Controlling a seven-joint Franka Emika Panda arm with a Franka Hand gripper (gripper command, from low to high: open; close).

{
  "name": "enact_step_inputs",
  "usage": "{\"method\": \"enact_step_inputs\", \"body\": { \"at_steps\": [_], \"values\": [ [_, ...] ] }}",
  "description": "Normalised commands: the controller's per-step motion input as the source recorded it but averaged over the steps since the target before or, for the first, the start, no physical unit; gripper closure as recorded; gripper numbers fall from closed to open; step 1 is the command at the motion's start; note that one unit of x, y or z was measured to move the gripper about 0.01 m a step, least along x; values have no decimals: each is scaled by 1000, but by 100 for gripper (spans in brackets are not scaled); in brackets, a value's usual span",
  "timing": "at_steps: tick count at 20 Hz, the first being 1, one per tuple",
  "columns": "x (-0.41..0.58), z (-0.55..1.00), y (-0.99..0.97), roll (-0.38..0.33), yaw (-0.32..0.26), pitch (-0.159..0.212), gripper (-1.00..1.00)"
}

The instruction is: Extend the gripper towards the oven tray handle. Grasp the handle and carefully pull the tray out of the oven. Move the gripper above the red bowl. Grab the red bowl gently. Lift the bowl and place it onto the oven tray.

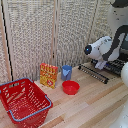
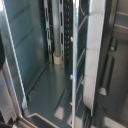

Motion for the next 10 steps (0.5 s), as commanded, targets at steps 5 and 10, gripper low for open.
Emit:
{"method": "enact_step_inputs", "body": {
  "at_steps": [5, 10],
  "values": [
    [0, 203, -426, 73, 0, 0, 100],
    [-35, 227, -342, 57, -14, -5, 100]
  ]
}}
